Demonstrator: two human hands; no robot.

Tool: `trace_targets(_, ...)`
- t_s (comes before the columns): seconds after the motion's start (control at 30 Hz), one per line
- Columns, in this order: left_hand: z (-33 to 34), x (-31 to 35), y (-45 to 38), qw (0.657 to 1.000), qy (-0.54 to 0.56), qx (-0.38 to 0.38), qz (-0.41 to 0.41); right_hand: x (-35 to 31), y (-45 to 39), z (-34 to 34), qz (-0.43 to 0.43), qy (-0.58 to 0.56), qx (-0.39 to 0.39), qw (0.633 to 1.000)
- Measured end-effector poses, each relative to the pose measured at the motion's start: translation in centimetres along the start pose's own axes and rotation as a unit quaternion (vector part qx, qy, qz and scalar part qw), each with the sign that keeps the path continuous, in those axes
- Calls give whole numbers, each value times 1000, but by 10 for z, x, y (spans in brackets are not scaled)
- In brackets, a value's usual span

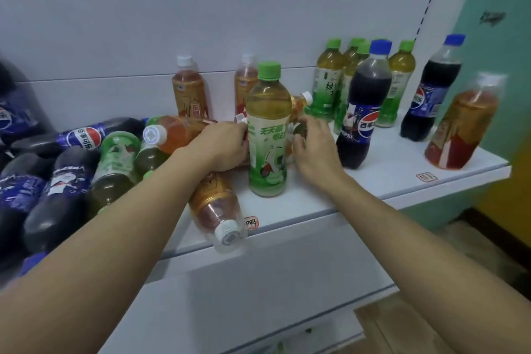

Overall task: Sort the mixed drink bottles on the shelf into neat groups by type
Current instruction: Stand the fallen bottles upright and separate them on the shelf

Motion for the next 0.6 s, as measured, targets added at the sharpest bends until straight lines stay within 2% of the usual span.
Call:
trace_targets(0.1,4,-6,-3,999,27,21,0,2,-7,11,54,9,-30,998)
trace_targets(0.23,7,-11,-6,1000,18,1,2,15,-29,9,135,-51,-74,987)
trace_targets(0.37,16,-14,-9,998,-46,-53,-2,17,-43,10,133,-5,-136,982)
trace_targets(0.6,18,-15,-10,997,-45,-59,5,13,-53,6,106,88,-222,965)
Point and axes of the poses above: each hand's wrist, its own y-axis away from the middle knuckle, its own z-axis out of the palm, x = y × z, the point moved 8 cm from there along -y, towards the middle knuckle, and after that the axes turned 15 degrees about y, right-handed, at the moved point
